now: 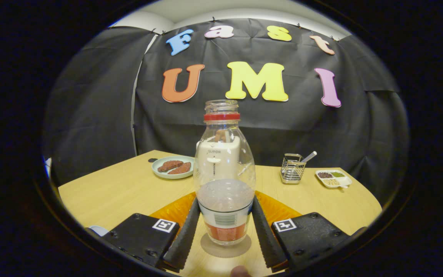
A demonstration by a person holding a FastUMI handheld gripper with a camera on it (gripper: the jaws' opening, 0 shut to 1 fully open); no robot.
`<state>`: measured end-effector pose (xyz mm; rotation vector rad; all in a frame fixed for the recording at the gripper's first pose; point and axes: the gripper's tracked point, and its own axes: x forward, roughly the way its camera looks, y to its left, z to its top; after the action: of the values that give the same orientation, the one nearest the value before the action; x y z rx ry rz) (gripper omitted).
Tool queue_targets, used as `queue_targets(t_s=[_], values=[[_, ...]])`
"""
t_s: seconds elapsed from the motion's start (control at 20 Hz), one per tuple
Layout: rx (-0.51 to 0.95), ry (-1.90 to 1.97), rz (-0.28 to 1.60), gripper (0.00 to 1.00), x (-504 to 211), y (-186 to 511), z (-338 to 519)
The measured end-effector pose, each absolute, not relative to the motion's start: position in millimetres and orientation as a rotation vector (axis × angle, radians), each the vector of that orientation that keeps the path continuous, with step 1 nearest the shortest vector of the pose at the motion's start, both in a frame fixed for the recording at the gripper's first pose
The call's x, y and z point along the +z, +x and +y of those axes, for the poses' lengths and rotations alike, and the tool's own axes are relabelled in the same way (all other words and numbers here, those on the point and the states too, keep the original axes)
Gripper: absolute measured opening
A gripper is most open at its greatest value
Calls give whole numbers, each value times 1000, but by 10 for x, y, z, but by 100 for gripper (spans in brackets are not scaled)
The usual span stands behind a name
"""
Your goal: Take the bottle from table, then pour the juice into the cup, finally place the bottle on the coaster
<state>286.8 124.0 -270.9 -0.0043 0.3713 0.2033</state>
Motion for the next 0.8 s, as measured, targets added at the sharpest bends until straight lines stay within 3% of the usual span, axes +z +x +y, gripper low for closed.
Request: queue_targets(t_s=[0.8], values=[[186,-5,382,83,-3034,2831,1188]])
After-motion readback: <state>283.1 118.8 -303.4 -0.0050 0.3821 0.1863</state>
